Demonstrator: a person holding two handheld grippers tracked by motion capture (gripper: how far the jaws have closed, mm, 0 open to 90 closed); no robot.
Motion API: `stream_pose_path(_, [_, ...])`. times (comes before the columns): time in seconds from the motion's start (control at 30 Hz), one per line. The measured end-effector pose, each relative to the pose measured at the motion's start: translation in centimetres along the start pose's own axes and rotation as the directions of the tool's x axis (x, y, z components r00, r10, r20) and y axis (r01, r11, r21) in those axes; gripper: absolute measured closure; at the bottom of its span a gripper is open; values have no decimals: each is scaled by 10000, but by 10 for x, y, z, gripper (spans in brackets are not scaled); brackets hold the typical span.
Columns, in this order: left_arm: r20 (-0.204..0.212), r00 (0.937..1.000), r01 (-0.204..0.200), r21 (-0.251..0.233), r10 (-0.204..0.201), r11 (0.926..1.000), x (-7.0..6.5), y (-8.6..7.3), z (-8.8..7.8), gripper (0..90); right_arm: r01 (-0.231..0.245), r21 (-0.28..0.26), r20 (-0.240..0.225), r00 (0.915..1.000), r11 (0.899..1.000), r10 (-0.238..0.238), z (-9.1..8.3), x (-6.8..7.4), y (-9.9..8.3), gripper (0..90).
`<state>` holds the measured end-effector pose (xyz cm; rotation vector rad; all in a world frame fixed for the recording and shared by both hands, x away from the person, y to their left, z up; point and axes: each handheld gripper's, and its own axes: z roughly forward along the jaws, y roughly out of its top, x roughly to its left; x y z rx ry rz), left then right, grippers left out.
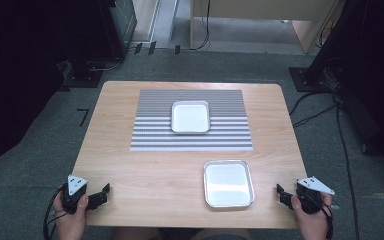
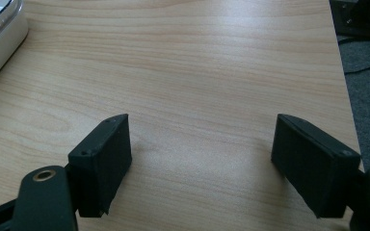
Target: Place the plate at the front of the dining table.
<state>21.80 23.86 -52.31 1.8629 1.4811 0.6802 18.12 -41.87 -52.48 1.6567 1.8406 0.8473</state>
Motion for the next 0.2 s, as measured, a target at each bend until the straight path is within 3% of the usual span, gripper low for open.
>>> stream_pose_path(0.2, [2, 10000, 1, 9, -1, 10000, 0, 0, 0, 90, 29, 4, -20, 10000, 10000, -29, 0, 0, 0, 209])
